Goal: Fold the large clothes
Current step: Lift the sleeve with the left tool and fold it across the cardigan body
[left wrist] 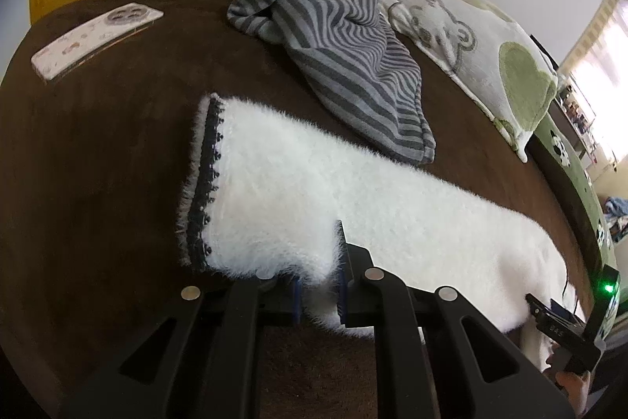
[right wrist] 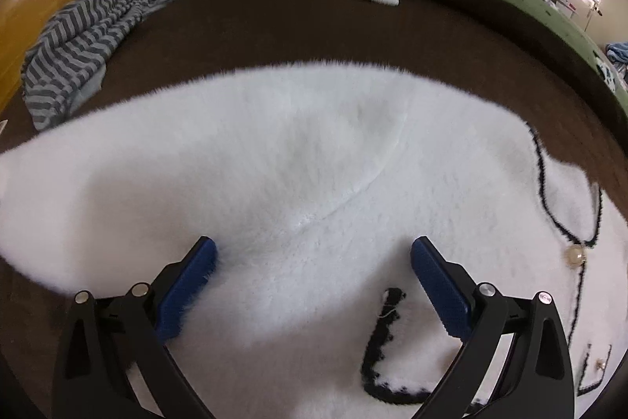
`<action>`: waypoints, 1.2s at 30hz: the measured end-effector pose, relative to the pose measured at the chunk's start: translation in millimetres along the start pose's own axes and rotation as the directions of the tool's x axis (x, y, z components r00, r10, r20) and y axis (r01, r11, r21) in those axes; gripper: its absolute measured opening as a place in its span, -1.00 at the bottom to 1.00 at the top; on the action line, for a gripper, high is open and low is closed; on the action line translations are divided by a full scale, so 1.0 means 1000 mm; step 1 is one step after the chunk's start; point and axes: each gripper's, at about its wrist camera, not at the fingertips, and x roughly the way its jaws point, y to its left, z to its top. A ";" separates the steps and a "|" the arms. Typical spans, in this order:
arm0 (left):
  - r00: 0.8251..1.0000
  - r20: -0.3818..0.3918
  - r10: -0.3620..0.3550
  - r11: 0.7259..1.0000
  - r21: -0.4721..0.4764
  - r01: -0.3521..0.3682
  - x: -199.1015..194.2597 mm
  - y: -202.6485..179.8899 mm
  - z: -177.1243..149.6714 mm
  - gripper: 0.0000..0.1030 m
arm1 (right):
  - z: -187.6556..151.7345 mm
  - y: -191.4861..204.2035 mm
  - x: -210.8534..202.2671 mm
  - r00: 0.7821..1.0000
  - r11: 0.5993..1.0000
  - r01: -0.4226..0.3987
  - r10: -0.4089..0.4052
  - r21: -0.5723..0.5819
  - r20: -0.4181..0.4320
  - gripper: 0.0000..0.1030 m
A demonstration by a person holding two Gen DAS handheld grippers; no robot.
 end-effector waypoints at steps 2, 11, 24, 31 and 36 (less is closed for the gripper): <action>1.000 0.004 0.005 1.000 0.016 -0.005 0.000 -0.002 0.001 -0.71 | 0.000 0.001 0.001 1.000 1.000 0.001 -0.001 0.002 0.001 0.90; 0.999 0.034 -0.008 0.998 0.065 0.005 -0.013 -0.013 0.007 -0.73 | 0.003 0.006 -0.002 1.000 1.000 0.011 -0.011 -0.006 -0.019 0.90; 0.987 0.116 -0.113 0.953 0.292 0.075 -0.077 -0.102 0.029 -0.75 | 0.008 -0.011 -0.054 0.999 0.997 0.047 -0.047 -0.062 0.009 0.90; 0.966 0.125 -0.226 0.893 0.424 0.154 -0.117 -0.178 0.022 -0.76 | -0.002 -0.064 -0.074 0.999 0.998 0.047 -0.047 0.041 0.008 0.90; 0.938 0.107 -0.330 0.792 0.571 0.214 -0.151 -0.253 -0.004 -0.76 | -0.013 -0.104 -0.089 0.996 0.992 0.090 -0.092 0.085 0.019 0.90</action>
